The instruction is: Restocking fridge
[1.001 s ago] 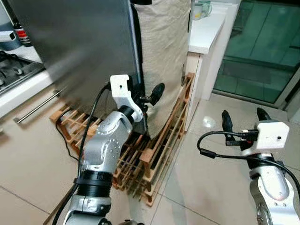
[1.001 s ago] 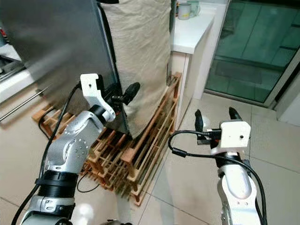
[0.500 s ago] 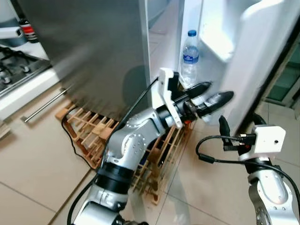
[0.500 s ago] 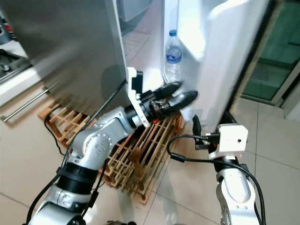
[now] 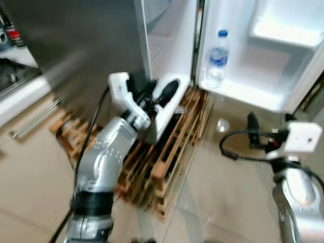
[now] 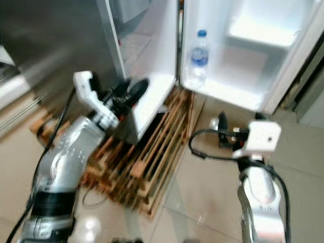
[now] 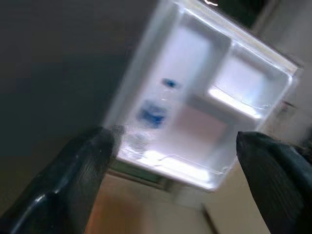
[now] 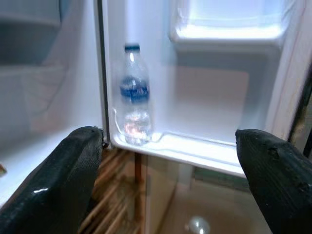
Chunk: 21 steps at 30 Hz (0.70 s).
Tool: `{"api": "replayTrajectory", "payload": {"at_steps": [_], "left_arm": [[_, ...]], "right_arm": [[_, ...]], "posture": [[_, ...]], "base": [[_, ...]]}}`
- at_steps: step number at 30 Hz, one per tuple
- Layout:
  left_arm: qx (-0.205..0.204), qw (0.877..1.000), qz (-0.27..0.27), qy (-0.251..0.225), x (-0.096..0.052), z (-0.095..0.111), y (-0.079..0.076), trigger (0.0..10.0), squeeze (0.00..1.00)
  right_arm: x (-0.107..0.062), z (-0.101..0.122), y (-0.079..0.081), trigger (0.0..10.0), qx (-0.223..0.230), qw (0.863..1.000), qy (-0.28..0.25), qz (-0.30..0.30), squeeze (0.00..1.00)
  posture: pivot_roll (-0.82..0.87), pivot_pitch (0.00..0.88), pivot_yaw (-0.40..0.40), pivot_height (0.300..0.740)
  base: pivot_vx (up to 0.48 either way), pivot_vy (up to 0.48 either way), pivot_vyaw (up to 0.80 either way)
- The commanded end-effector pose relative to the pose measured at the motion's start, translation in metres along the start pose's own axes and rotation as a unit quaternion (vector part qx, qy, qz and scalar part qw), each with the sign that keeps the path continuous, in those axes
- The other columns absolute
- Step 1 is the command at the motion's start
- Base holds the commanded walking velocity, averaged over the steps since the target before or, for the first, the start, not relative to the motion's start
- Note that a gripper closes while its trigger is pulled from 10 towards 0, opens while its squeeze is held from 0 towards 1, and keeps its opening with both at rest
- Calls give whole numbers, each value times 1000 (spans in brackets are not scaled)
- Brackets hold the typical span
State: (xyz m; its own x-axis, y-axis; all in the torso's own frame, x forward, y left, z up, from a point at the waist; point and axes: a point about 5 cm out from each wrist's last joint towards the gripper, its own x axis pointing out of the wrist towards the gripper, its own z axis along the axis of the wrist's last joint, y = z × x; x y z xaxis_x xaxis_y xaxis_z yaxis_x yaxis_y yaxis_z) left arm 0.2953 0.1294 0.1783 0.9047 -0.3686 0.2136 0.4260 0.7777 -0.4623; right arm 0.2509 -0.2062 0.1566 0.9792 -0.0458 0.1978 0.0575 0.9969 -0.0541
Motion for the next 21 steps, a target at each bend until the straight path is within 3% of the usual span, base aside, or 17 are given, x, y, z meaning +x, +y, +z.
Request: {"api": "replayTrajectory", "payload": {"at_steps": [1, 2, 3, 5, 7, 11, 12, 15, 21], "left_arm": [[28, 996, 82, -31, -34, 16, 26, 10000, 0], [33, 996, 81, -28, -45, 16, 28, 10000, 0], [33, 996, 81, -28, -45, 16, 28, 10000, 0], [42, 997, 63, -6, -71, 12, 28, 10000, 0], [58, 997, 47, 9, -75, 11, 25, 10000, 0], [69, 995, 71, -2, -67, 12, 27, 10000, 0], [94, 990, 103, 3, -60, 10, 29, 10000, 0], [119, 983, 137, 11, -48, 10, 29, 10000, 0], [129, 983, 130, 8, -35, 7, 16, 10000, 0]], "right_arm": [[2, -4, 3, 10000, 7, 1000, 11, 16, 0], [2, -4, 5, 10000, 8, 1000, 12, 24, 0], [2, -4, 5, 10000, 8, 1000, 12, 24, 0], [3, -6, 9, 10000, 8, 999, 18, 42, 0], [4, -8, 11, 10000, 11, 998, 21, 50, 0], [7, -9, 15, 10000, 12, 998, 20, 60, 0], [8, -9, 16, 10000, 12, 998, 19, 62, 0], [12, -9, 19, 10000, 18, 997, 19, 66, 0], [16, -9, 30, 10000, 28, 996, 11, 80, 0]], "posture": [[-115, 0, 50, 740], [-106, 0, 42, 740], [-106, 0, 42, 740], [-80, 0, 21, 740], [-70, 0, 12, 740], [-71, 0, 7, 740], [-84, 0, -10, 740], [-81, 0, 2, 740], [-95, 0, 32, 740]], "base": [[0, 0, 619], [0, 0, 619], [0, 0, 619], [0, 0, 613], [0, 0, 616], [0, 0, 619], [0, 0, 619], [0, 0, 613], [0, 0, 614]]}}
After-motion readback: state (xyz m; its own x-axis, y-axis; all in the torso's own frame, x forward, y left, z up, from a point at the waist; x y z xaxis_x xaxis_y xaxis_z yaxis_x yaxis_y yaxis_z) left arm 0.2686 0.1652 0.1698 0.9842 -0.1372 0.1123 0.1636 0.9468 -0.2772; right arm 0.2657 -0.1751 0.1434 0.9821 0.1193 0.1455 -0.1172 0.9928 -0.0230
